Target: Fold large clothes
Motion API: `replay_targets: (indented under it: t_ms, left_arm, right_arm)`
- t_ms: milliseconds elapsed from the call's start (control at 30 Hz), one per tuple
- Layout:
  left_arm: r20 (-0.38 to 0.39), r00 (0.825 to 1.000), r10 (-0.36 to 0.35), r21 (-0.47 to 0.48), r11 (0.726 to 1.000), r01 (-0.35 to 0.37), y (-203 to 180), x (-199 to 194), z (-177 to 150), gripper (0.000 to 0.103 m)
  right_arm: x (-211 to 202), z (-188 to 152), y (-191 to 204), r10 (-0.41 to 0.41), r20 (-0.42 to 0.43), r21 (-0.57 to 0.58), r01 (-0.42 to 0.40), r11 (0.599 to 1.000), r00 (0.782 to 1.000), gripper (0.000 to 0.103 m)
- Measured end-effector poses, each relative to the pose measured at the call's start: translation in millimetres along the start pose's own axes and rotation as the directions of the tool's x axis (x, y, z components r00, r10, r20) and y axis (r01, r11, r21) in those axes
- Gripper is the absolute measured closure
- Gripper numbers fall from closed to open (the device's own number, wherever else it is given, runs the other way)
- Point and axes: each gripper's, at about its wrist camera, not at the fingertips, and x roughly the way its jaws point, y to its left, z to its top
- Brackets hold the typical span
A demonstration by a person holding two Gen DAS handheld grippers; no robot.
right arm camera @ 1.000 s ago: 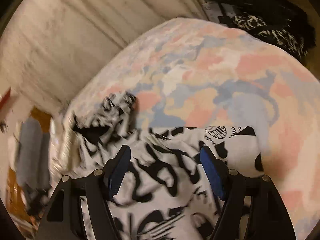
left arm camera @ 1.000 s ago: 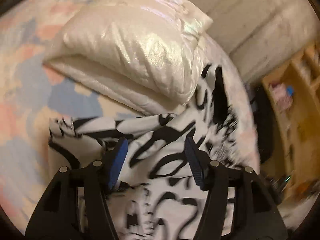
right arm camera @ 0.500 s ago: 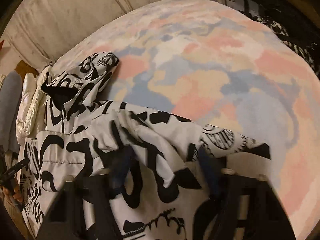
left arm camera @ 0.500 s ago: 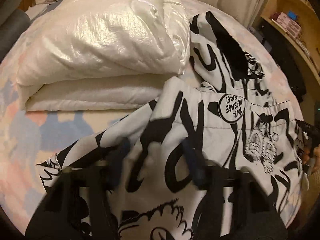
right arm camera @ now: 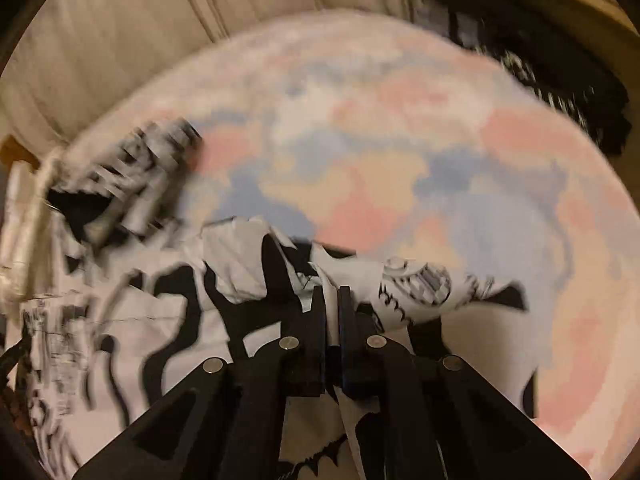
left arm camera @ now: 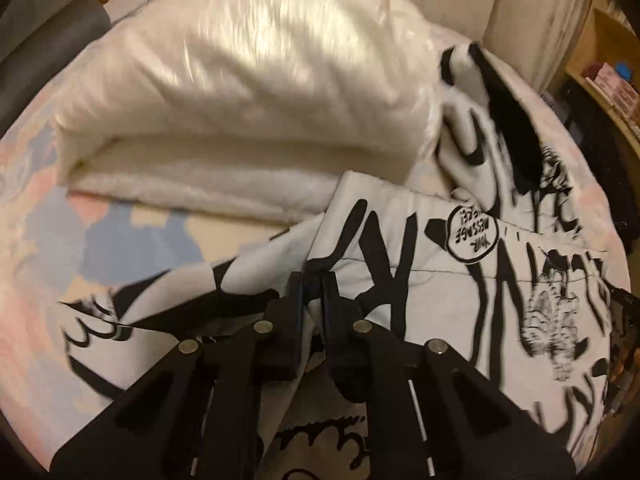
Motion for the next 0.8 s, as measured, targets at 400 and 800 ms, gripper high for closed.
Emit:
replay_targets:
  t_ms: [400,800]
  left_arm:
    - [0.09,0.996,0.018,0.054,0.998,-0.023,-7,-71,-9,0.089]
    - [-0.001,0.999,-0.043,0.237,0.971,0.042,-137,-23,-41,0.089]
  right_arm:
    - [-86,-3,25,0.077,0.134,-0.09,-0.065,0.994,0.988,0.052]
    - [-58,-71,196,0.226,-0.009,-0.439,-0.207,0.874,0.974,0.063]
